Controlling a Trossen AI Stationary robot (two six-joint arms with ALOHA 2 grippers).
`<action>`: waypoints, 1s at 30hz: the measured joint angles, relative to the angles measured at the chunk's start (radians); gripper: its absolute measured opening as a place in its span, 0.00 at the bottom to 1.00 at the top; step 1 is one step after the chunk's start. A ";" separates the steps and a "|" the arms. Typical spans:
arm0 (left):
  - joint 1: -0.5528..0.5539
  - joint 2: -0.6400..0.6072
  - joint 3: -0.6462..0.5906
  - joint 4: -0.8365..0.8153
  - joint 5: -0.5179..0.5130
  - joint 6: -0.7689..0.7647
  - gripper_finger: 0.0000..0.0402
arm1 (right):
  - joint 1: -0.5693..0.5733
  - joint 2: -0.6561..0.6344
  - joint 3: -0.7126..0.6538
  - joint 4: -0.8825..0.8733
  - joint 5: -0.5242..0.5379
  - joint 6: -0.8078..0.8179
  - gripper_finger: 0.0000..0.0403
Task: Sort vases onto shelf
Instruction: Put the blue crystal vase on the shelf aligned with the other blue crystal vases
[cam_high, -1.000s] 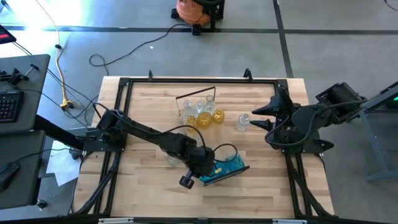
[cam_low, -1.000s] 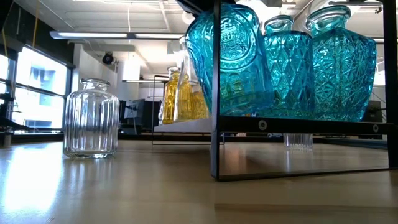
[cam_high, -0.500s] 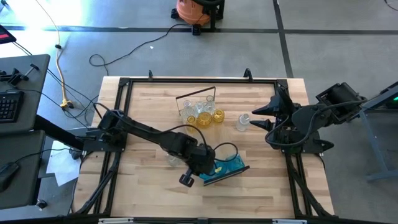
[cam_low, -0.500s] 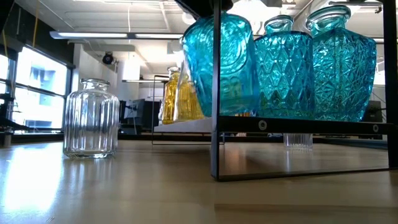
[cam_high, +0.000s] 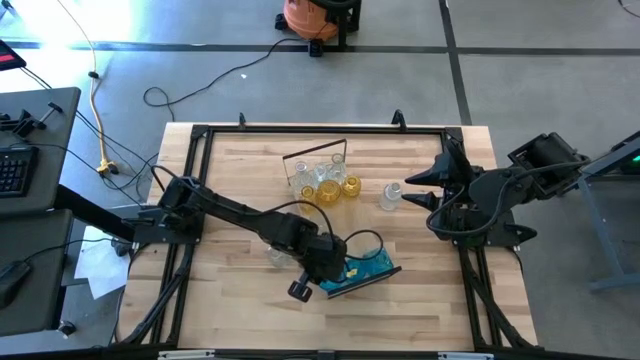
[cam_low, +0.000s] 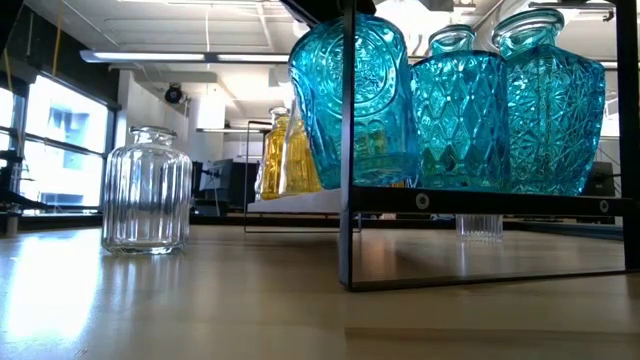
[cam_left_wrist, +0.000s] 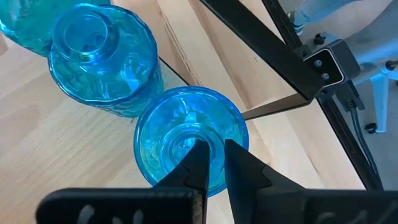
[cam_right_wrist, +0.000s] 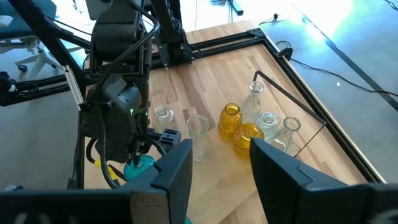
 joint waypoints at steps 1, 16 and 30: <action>0.000 0.000 0.000 0.000 0.000 0.000 0.07 | 0.000 0.000 0.000 0.000 0.000 0.000 0.36; 0.000 0.000 0.000 0.032 -0.005 0.019 0.22 | 0.000 0.000 0.000 0.000 -0.004 0.000 0.36; 0.002 -0.006 0.004 0.061 0.017 0.011 0.25 | 0.000 0.000 0.000 0.000 -0.006 0.000 0.36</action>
